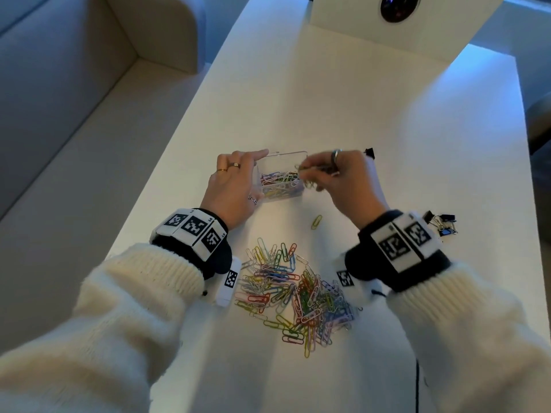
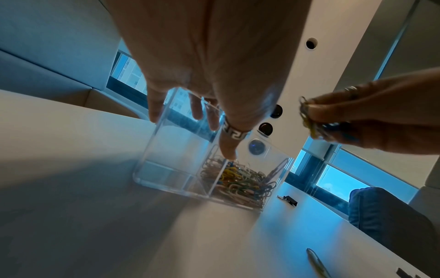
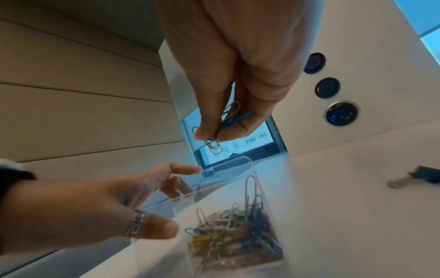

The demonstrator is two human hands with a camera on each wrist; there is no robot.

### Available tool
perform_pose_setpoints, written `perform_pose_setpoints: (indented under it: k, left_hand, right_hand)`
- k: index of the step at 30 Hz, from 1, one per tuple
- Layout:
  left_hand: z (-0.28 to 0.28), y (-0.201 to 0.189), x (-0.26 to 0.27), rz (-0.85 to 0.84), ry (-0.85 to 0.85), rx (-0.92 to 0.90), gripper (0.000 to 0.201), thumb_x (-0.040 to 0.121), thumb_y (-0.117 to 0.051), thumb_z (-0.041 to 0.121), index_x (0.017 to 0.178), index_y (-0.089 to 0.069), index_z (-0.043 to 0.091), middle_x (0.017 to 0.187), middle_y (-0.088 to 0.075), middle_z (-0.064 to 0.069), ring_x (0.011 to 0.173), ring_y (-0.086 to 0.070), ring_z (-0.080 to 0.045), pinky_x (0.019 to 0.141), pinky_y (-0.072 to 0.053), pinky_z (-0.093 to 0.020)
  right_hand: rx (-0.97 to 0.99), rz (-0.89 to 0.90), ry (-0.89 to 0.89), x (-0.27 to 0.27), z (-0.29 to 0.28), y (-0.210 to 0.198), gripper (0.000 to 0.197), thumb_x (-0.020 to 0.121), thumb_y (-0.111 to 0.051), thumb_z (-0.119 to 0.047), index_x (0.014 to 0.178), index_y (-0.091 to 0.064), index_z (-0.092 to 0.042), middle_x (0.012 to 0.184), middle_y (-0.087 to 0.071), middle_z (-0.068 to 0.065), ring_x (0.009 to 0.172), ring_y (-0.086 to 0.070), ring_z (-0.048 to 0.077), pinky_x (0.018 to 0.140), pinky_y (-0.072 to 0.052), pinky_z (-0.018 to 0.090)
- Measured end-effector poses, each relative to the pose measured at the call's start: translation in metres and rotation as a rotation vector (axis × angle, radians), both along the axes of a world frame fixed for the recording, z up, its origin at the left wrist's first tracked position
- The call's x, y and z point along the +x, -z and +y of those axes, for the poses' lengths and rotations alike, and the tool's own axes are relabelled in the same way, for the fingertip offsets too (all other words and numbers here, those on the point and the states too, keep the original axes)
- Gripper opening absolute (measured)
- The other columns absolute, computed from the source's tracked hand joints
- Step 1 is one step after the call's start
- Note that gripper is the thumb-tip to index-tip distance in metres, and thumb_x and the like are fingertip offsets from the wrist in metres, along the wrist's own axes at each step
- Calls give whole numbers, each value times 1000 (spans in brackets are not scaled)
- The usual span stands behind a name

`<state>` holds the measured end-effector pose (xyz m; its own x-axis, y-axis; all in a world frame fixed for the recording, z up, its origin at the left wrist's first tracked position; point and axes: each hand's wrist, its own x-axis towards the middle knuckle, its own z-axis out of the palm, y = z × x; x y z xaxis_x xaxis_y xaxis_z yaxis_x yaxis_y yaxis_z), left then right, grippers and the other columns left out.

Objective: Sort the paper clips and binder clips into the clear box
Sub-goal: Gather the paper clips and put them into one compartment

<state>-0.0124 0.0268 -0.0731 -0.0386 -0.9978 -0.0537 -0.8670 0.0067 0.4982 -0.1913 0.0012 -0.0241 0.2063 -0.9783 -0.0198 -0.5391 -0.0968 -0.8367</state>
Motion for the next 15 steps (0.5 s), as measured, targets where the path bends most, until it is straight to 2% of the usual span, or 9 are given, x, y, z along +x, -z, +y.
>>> perform_pose_setpoints:
  k: [4, 6, 8, 9, 12, 14, 15]
  left_hand:
    - [0, 0, 0, 5, -1, -5, 72, 81, -61, 13, 142, -26, 21, 130, -41, -7, 122, -29, -26, 95, -37, -40]
    - [0, 1, 1, 6, -1, -1, 72, 80, -62, 12, 142, -26, 22, 131, -41, -6, 123, -29, -26, 95, -36, -39]
    - [-1, 2, 1, 11, 0, 4, 73, 80, -62, 10, 142, -25, 23, 131, -40, -5, 123, -28, -26, 96, -36, -38]
    - [-1, 3, 1, 8, 0, 2, 73, 80, -62, 10, 142, -25, 23, 132, -40, -5, 123, -29, -26, 96, -36, -38]
    - [-2, 4, 2, -14, 3, -9, 75, 79, -62, 10, 143, -25, 23, 132, -40, -4, 124, -29, -27, 95, -37, -39]
    - [-2, 5, 2, -27, 3, -9, 75, 80, -62, 11, 143, -24, 23, 132, -40, -4, 124, -29, -27, 95, -37, -39]
    - [-2, 5, 2, -33, 2, -5, 75, 80, -62, 11, 143, -23, 23, 133, -40, -4, 125, -28, -27, 95, -37, -39]
  right_hand:
    - [-99, -10, 16, 25, -23, 4, 7, 76, -70, -8, 83, -72, -9, 65, -62, -5, 49, -52, -10, 57, -42, 3]
    - [-147, 28, -33, 35, -21, 15, 8, 77, -68, -7, 84, -72, -8, 73, -67, 3, 59, -57, -3, 64, -46, 9]
    - [-188, 124, -127, 35, -15, 26, 13, 80, -65, -8, 92, -72, -7, 89, -71, 7, 76, -64, 12, 78, -50, 20]
    - [-202, 178, -161, 32, -13, 29, 18, 81, -65, -11, 97, -71, -9, 96, -70, 7, 84, -65, 15, 83, -49, 23]
    - [-270, 249, -166, 19, -12, 31, 29, 81, -66, -24, 108, -66, -14, 107, -68, 3, 99, -62, 16, 94, -43, 27]
    - [-332, 339, -219, 15, -14, 33, 36, 78, -66, -38, 108, -65, -18, 110, -67, -2, 104, -60, 14, 96, -31, 29]
    - [-349, 442, -293, 15, -14, 34, 41, 78, -63, -46, 109, -63, -20, 113, -66, -4, 106, -58, 13, 96, -25, 29]
